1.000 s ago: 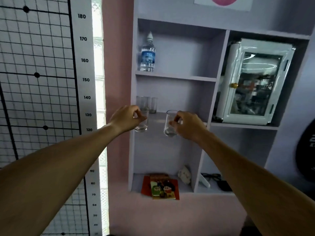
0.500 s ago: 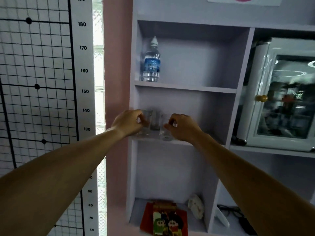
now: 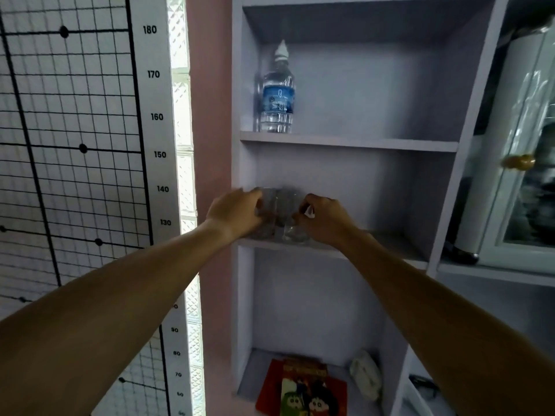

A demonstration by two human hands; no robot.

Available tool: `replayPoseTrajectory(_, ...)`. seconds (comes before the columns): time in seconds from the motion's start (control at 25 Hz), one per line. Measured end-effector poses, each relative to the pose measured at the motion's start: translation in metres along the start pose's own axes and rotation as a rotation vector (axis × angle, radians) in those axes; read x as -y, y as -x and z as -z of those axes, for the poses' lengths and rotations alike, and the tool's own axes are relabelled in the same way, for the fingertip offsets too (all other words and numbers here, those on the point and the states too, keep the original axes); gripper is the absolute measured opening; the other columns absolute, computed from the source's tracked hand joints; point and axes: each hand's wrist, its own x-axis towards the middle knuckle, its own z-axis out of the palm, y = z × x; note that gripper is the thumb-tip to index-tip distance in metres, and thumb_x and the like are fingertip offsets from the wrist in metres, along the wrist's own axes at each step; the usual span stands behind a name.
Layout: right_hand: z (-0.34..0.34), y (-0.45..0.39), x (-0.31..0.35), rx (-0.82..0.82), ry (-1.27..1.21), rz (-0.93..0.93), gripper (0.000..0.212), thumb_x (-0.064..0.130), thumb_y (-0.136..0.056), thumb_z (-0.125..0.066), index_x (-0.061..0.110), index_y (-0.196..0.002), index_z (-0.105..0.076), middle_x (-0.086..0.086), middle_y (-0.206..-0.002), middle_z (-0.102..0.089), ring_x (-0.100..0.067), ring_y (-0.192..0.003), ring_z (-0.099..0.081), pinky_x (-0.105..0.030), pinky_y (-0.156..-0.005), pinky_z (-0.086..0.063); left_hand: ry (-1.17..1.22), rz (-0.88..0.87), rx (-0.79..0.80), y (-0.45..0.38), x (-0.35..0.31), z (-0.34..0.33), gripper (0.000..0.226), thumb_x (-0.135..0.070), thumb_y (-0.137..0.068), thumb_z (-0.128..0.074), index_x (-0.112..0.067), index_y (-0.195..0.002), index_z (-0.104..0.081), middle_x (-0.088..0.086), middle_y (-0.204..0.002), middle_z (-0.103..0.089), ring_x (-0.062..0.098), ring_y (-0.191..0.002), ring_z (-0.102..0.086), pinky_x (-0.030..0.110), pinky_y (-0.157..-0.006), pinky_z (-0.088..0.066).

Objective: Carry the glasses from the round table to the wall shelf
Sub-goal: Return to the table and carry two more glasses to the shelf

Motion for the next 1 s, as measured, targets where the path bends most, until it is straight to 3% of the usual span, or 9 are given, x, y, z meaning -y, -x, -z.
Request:
replayPoseTrajectory(0.16, -0.014, -0.005, -0.009, -0.055, -0.137, -0.07, 0.044, 0.044, -0.082, -0.069, 0.023, -0.114, -0.048, -0.008, -0.1, -0.064, -0.029, -0.087, -0.062, -0.034, -0.069, -0.049, -0.122, -0.005, -0.037, -0.005, -0.005, -0.003, 0.049, -0.056, -0.083, -0.061, -0.022, -0.117, -0.051, 0.01, -0.102, -0.065, 0.034, -0.088, -0.066, 0.037, -0.072, -0.051)
replayPoseTrajectory(0.28, -0.022, -0.009, -0.012, -0.087, -0.205, -0.088, 0.048, 0.042, -0.081, -0.073, 0.023, -0.109, -0.038, -0.008, -0.091, -0.066, -0.025, -0.076, -0.063, -0.035, -0.059, -0.051, -0.094, 0.022, -0.063, -0.004, -0.008, -0.01, 0.049, -0.04, -0.084, -0.067, -0.022, -0.123, -0.044, 0.014, -0.11, -0.058, 0.035, -0.087, -0.066, 0.038, -0.068, -0.053)
replayPoseTrajectory(0.4, -0.032, -0.01, -0.011, -0.042, -0.248, -0.11, 0.042, 0.038, -0.082, -0.073, 0.022, -0.101, -0.039, -0.003, -0.084, -0.062, -0.019, -0.071, -0.06, -0.026, -0.05, -0.043, -0.096, 0.063, -0.11, 0.0, -0.005, -0.016, 0.049, -0.029, -0.081, -0.071, -0.024, -0.119, -0.04, 0.019, -0.121, -0.057, 0.037, -0.076, -0.068, 0.03, -0.058, -0.044)
replayPoseTrajectory(0.6, -0.04, -0.002, -0.021, 0.013, -0.181, -0.033, 0.008, 0.022, -0.091, -0.063, 0.018, -0.096, -0.058, -0.007, -0.09, -0.07, -0.023, -0.076, -0.065, -0.021, -0.056, -0.047, -0.093, 0.09, -0.102, 0.006, -0.008, -0.031, 0.048, -0.016, -0.08, -0.07, -0.025, -0.111, -0.034, 0.011, -0.08, -0.064, 0.031, -0.057, -0.057, 0.032, -0.055, -0.04)
replayPoseTrajectory(0.76, -0.042, 0.002, -0.017, 0.032, -0.104, 0.065, 0.014, 0.018, -0.091, -0.059, 0.014, -0.101, -0.068, -0.01, -0.099, -0.072, -0.029, -0.088, -0.067, -0.039, -0.079, -0.058, -0.061, 0.111, -0.031, 0.016, -0.003, -0.037, 0.039, -0.017, -0.082, -0.068, -0.024, -0.111, -0.042, 0.01, -0.092, -0.066, 0.035, -0.076, -0.067, 0.032, -0.061, -0.041)
replayPoseTrajectory(1.0, -0.038, 0.003, -0.016, 0.073, -0.135, 0.117, 0.034, 0.023, -0.083, -0.067, 0.016, -0.116, -0.065, -0.008, -0.108, -0.068, -0.027, -0.094, -0.063, -0.032, -0.08, -0.052, -0.023, 0.139, 0.09, 0.02, -0.004, -0.031, 0.036, -0.04, -0.08, -0.063, -0.026, -0.112, -0.056, 0.004, -0.107, -0.068, 0.03, -0.089, -0.066, 0.03, -0.072, -0.048)
